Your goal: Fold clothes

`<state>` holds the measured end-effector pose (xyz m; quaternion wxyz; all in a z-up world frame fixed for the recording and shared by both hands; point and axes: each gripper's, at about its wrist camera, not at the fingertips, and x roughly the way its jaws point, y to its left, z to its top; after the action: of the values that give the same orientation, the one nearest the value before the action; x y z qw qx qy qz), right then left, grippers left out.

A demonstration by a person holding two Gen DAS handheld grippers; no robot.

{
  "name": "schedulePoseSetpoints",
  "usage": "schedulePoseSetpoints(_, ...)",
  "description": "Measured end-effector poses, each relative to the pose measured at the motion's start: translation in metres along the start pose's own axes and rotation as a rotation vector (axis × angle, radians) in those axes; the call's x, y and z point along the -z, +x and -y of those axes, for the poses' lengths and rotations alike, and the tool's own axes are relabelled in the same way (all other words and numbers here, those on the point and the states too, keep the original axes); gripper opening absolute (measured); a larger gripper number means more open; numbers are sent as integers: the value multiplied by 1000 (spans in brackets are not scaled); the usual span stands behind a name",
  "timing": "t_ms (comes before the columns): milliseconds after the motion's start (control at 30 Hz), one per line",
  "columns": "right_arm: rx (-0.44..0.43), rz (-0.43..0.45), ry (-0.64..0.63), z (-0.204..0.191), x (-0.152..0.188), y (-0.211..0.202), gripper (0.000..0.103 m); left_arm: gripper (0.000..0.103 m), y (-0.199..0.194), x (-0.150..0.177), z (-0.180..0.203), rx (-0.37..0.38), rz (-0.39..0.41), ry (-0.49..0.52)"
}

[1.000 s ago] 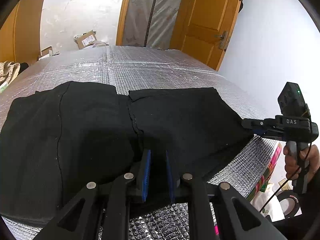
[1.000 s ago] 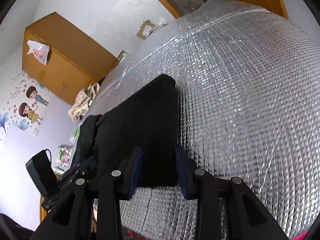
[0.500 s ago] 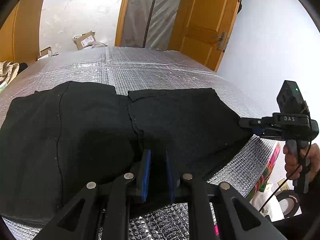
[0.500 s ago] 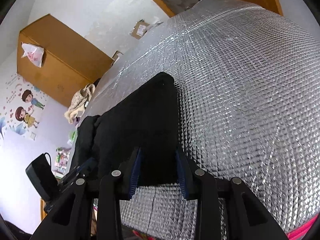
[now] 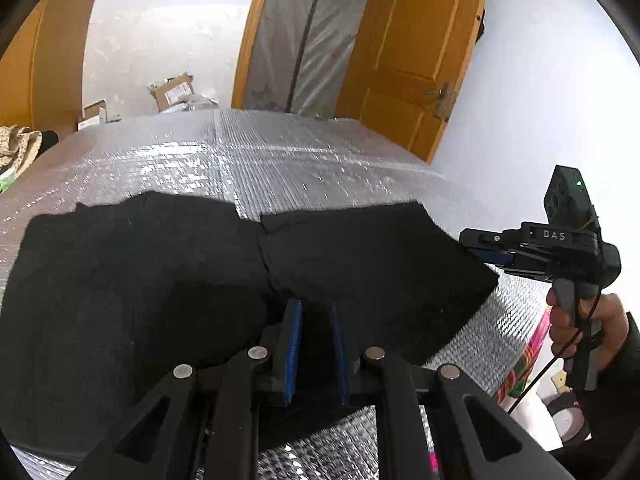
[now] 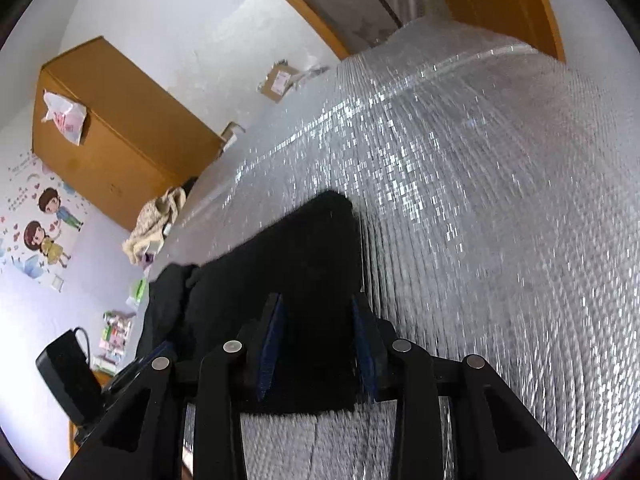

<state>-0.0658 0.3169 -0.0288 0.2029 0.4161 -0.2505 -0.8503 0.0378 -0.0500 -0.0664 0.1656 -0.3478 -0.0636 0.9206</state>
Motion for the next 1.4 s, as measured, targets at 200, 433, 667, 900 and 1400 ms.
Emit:
schedulePoseSetpoints(200,31,46,-20,-9,-13,5,37,15,-13,-6,-16,-40,44,-26)
schedulePoseSetpoints(433,-105,-23,-87,-39,-3,24,37,15,-27,2,-64,-187,59,-130)
schedulePoseSetpoints(667,-212,-161,-174,-90,10,77,37,15,-42,4,-93,-296,62,-189)
schedulePoseSetpoints(900,-295,-249,-203,-128,14,120,37,26,-56,-3,-127,-400,60,-231)
schedulePoseSetpoints(1400,-273,-304,-189,-147,7,152,43,41,-33,-29,-207,-384,-51,-316)
